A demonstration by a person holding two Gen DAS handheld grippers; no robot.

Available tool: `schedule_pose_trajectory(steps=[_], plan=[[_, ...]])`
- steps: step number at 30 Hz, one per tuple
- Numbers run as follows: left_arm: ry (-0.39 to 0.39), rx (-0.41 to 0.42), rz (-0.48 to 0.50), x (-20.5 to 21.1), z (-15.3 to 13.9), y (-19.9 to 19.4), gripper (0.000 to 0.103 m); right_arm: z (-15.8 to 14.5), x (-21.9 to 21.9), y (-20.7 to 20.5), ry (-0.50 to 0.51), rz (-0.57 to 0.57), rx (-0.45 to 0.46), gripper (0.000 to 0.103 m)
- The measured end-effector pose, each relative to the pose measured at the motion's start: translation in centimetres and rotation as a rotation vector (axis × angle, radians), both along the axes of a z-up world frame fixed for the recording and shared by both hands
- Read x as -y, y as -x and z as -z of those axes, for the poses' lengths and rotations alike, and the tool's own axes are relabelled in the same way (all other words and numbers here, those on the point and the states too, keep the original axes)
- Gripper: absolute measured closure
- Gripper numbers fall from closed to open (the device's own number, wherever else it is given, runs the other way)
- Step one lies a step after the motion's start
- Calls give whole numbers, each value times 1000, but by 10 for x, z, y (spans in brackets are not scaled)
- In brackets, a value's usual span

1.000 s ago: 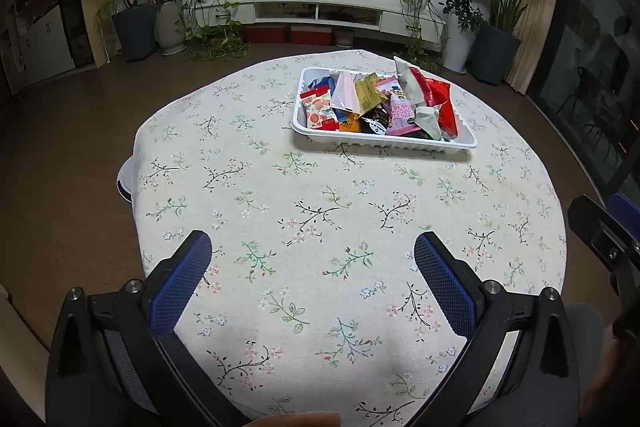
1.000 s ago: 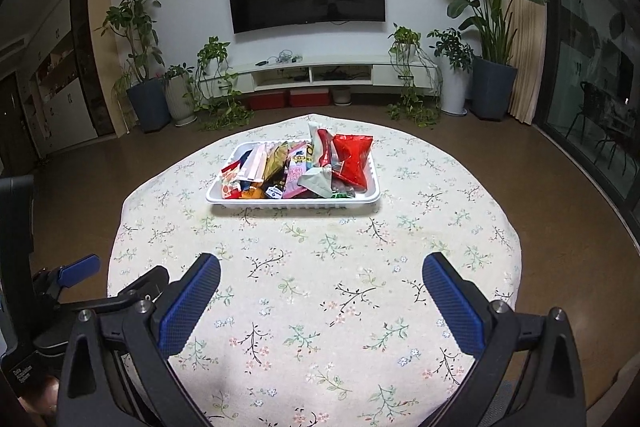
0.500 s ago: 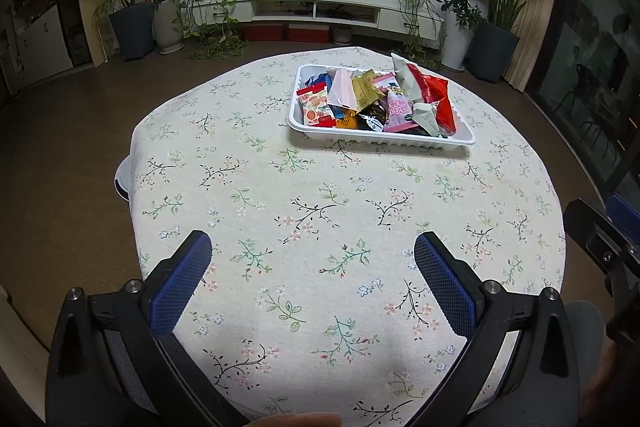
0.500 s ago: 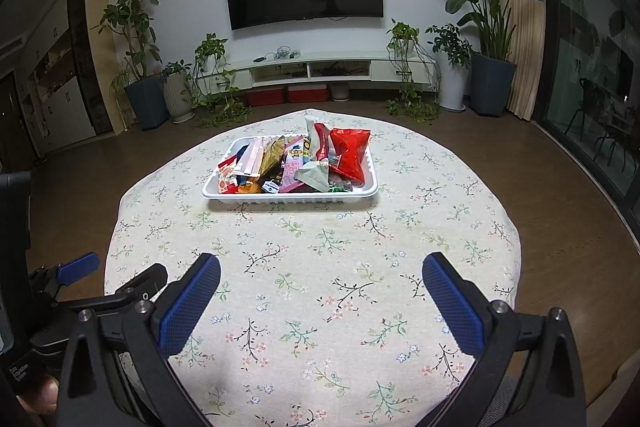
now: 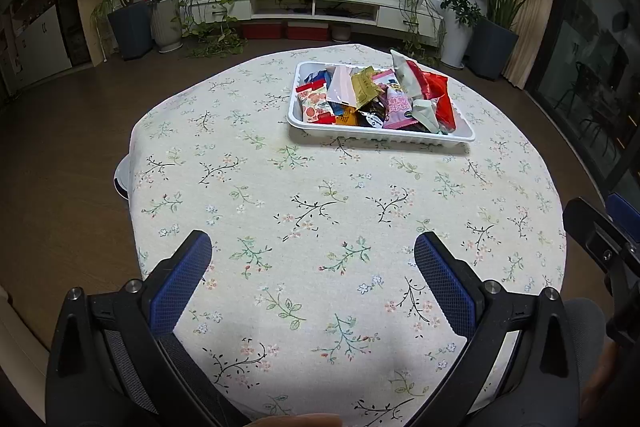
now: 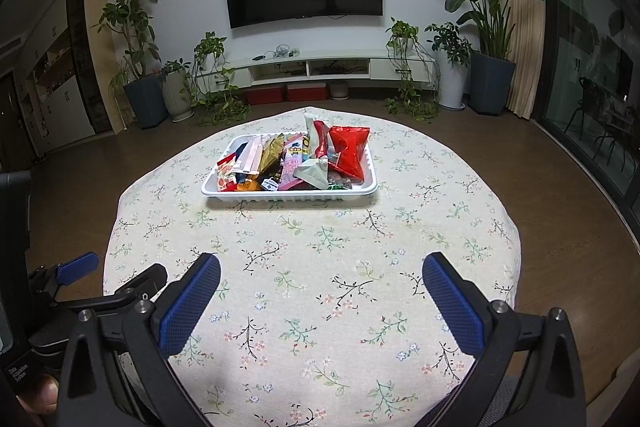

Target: Organize snacks

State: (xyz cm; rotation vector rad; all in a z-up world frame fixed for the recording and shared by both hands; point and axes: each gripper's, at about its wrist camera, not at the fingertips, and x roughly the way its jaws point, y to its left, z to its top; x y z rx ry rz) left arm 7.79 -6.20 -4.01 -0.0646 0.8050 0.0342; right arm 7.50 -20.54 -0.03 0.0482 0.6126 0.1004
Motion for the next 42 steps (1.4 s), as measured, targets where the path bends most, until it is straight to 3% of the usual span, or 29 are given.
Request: schedule_pose_trajectory(steps=[42], plan=[[1,-1,0,-1,0,0,0,5,2,2,3,1,-10,0]])
